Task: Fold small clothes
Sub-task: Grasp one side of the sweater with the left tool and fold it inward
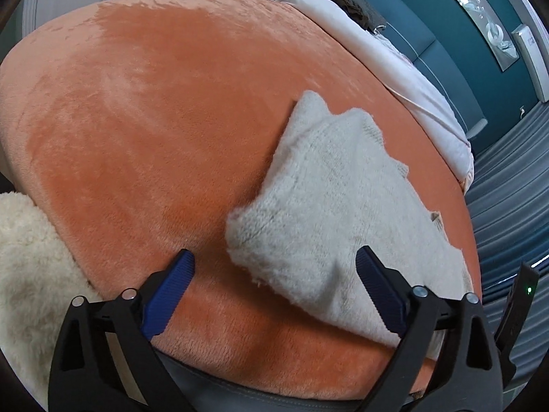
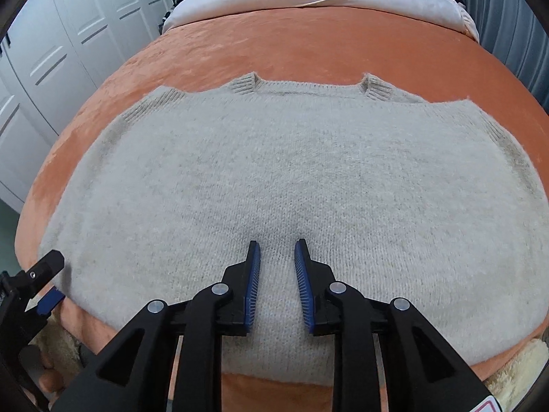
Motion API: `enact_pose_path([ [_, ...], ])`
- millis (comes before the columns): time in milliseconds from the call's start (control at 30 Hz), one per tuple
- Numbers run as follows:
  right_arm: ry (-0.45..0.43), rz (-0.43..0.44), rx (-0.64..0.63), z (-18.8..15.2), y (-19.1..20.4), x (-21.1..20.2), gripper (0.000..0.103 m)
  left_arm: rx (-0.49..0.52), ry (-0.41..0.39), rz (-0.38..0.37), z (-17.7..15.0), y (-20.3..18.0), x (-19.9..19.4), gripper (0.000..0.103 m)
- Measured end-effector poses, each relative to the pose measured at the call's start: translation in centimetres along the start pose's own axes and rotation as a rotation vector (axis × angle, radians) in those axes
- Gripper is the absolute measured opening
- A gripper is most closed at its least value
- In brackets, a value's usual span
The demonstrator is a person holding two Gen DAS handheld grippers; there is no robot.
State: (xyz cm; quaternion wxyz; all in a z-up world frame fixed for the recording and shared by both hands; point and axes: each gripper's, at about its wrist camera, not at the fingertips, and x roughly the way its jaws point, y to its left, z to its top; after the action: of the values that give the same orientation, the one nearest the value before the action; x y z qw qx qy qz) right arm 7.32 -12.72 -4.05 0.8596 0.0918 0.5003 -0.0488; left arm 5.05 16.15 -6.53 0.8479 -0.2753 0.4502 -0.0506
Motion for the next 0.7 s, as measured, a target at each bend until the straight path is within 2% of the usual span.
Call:
enact_pose_path([
  [100, 0.012, 0.038, 0.021, 0.1, -0.7, 0.3, 0.023, -0.007, -0.032, -0.001, 0.5, -0.2, 0.3, 0.094],
  [133, 0.014, 0.056, 0.038, 0.2, -1.0, 0.5, 0.023, -0.006, -0.036, 0.003, 0.7, 0.0, 0.2, 0.087],
  [200, 0.012, 0.075, 0.052, 0.1, -1.4, 0.5, 0.022, 0.014, -0.037, -0.008, 1.1, -0.1, 0.1, 0.049],
  [233, 0.009, 0.078, 0.049, 0.0, -1.4, 0.5, 0.022, 0.026, -0.007, -0.032, 1.3, -0.3, 0.1, 0.029],
  [267, 0.008, 0.078, 0.046, 0.0, -1.3, 0.4, 0.022, 0.028, -0.011, -0.033, 1.6, -0.5, -0.3, 0.024],
  [367, 0.003, 0.085, 0.051, 0.0, -1.5, 0.4, 0.022, 0.095, -0.077, -0.071, 2.0, -3.2, -3.0, 0.021],
  [500, -0.006, 0.105, 0.050, -0.2, -1.8, 0.0, 0.022, 0.249, -0.148, -0.188, 2.6, -10.6, -7.0, 0.019],
  [567, -0.008, 0.107, 0.042, 0.0, -2.6, -1.7, 0.022, 0.344, -0.166, -0.239, 2.3, -15.1, -8.3, 0.019],
  [700, -0.119, 0.152, 0.128, -0.6, -7.5, -7.7, 0.043, 0.489, -0.149, -0.346, 0.2, -22.5, -8.7, 0.019],
])
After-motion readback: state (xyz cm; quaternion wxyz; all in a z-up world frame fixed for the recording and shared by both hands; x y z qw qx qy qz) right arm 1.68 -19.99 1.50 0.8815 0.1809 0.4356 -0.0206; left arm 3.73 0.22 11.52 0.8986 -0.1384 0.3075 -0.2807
